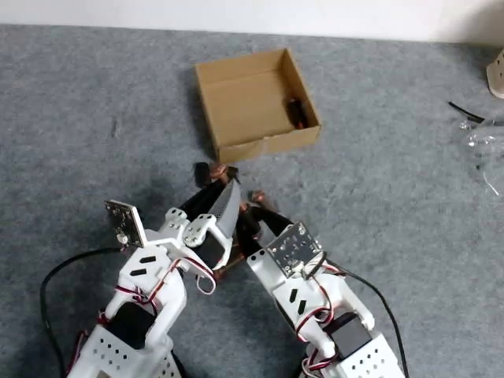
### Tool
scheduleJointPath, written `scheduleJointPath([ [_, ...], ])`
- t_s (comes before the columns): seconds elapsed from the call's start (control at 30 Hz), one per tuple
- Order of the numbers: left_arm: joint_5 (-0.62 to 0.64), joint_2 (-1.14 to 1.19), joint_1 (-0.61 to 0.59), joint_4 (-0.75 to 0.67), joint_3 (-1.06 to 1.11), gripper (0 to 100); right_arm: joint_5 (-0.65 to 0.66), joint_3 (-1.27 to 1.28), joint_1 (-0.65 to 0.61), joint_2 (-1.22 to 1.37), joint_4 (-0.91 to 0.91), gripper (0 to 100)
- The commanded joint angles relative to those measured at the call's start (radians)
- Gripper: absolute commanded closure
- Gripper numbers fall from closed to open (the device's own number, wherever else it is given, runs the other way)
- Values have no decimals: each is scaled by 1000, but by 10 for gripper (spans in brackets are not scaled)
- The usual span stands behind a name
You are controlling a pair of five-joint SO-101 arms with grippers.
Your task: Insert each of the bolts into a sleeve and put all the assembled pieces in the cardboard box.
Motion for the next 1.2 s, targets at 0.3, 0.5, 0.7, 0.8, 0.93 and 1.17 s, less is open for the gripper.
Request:
scheduleJointPath([
  [0.3,-6,4,70,48,12,994,-3,-62,13,-21,-41,994],
  [0.5,-91,4,143,49,22,994,-3,-59,42,-21,-42,994],
  [0.7,-86,-5,107,49,22,994,-3,-59,45,-21,-44,994],
  [0.8,-86,-5,102,49,21,994,-3,-58,45,-21,-44,994],
  [0.93,-86,-5,102,49,21,989,-3,-58,45,-21,-44,994],
  [1.17,-84,2,102,48,22,796,-3,-58,45,-21,-44,994],
])
